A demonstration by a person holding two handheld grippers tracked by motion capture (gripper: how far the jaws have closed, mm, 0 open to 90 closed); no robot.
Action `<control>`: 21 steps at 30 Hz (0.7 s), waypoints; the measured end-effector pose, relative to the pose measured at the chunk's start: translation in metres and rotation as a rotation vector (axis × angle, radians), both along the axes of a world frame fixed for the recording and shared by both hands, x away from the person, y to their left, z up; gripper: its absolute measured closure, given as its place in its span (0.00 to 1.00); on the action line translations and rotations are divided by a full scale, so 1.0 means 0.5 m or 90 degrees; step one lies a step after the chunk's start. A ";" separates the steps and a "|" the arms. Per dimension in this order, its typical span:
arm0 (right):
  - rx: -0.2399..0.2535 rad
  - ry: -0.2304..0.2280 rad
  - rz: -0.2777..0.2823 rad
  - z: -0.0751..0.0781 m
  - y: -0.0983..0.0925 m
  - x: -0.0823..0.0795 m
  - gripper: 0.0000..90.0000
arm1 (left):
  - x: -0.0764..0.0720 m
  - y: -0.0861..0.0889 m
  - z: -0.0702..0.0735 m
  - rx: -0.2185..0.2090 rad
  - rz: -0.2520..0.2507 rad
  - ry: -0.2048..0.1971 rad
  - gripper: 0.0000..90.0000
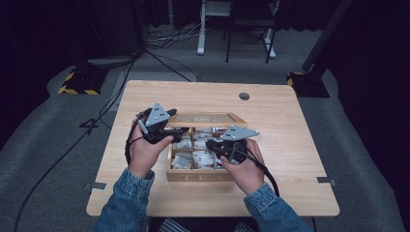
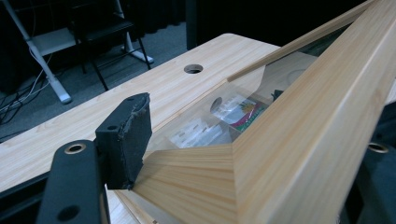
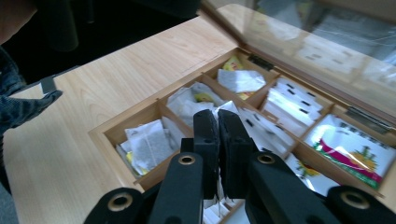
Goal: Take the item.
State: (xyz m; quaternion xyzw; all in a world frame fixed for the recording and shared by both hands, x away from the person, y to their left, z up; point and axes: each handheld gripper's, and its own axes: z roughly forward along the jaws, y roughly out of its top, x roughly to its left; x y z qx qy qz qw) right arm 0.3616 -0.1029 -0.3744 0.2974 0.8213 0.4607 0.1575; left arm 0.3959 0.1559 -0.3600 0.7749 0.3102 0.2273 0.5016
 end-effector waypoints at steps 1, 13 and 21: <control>0.002 0.000 -0.004 0.001 -0.005 0.001 0.97 | 0.000 0.000 0.000 -0.001 0.000 0.000 0.33; 0.007 -0.013 -0.058 0.003 -0.068 0.016 0.97 | -0.001 -0.002 -0.001 0.002 0.001 0.001 0.33; 0.012 -0.017 -0.084 0.003 -0.098 0.026 0.97 | -0.002 -0.002 -0.002 0.002 0.002 -0.001 0.33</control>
